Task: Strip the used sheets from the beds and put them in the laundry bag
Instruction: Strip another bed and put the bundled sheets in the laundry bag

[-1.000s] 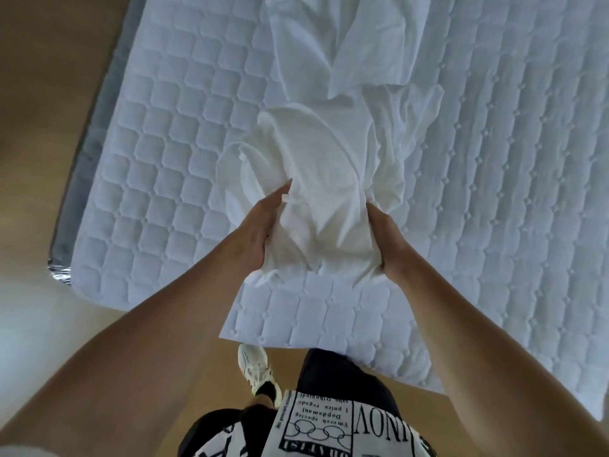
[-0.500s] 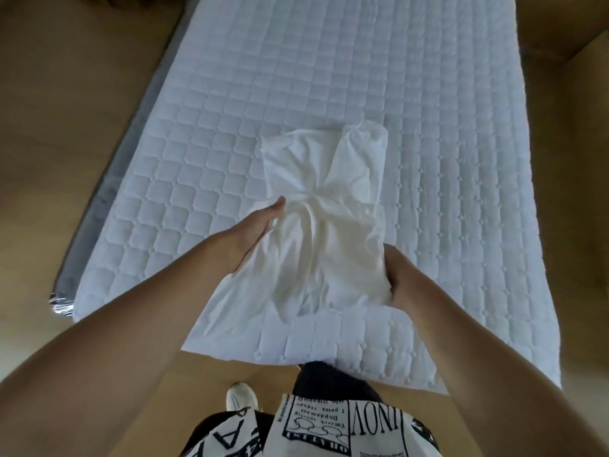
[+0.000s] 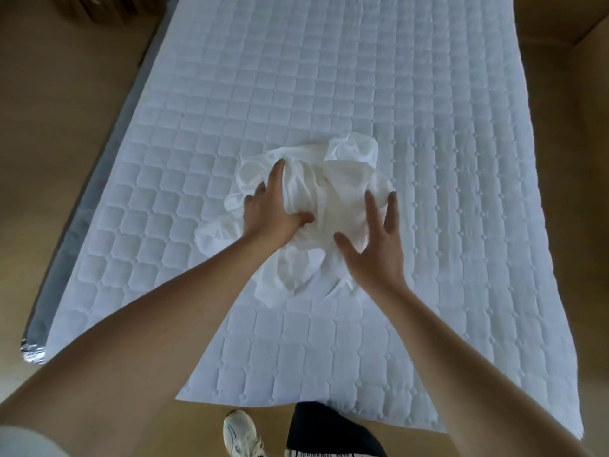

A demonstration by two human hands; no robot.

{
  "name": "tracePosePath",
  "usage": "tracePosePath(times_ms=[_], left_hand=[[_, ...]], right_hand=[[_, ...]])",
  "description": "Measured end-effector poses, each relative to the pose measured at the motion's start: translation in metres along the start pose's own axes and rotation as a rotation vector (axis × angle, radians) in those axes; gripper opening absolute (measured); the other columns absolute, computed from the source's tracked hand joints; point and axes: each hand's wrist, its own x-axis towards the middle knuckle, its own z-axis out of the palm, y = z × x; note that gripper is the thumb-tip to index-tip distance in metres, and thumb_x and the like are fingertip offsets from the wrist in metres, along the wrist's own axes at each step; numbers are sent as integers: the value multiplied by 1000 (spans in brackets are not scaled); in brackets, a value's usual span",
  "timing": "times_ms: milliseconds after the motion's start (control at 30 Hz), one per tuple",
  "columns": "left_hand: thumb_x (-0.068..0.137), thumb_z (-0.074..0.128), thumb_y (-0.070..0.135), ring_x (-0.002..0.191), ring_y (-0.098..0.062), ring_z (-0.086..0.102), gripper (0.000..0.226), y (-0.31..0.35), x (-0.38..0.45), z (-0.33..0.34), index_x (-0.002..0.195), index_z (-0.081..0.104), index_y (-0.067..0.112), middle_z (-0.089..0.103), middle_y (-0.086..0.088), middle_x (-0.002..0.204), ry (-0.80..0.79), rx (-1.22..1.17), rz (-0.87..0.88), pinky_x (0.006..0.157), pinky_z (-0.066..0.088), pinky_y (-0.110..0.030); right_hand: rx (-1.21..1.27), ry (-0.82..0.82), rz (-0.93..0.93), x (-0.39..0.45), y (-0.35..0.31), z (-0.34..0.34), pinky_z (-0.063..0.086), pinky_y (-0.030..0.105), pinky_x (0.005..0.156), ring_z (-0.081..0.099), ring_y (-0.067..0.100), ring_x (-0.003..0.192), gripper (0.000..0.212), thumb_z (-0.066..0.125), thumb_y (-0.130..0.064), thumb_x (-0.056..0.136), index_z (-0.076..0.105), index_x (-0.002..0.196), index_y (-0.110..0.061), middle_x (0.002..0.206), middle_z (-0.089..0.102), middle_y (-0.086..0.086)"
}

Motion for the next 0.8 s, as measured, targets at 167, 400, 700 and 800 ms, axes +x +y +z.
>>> tracePosePath(times_ms=[167, 400, 700, 800], left_hand=[[75, 75, 66, 126, -38, 48, 109, 1, 62, 32, 159, 12, 36, 51, -12, 141, 74, 65, -131, 110, 32, -44], [95, 57, 60, 135, -40, 41, 85, 6, 118, 50, 162, 18, 26, 43, -18, 153, 102, 150, -132, 114, 28, -45], [59, 66, 92, 157, -39, -10, 127, -47, 132, 33, 158, -4, 54, -14, -6, 171, -10, 17, -578, 119, 13, -71], [34, 83, 85, 145, -41, 37, 151, -54, 143, 38, 156, -3, 58, 17, -7, 169, -142, -413, -696, 103, 47, -58]], right_hand=[[-263, 150, -198, 16, 37, 46, 29, 64, 117, 19, 46, 154, 74, 49, -65, 97, 32, 160, -29, 170, 14, 19], [-350, -235, -48, 103, 40, 84, 1, 67, 123, -13, 44, 156, 94, 30, -88, 86, -13, 159, -47, 170, -22, 8], [-336, -379, 120, 218, 40, 104, 4, 68, 122, -2, 41, 157, 92, 35, -92, 81, 8, 158, -51, 173, -5, 0], [-267, -227, 194, 197, 46, 93, -7, 63, 123, -15, 38, 157, 102, 41, -97, 73, 1, 157, -55, 171, -18, 5]])
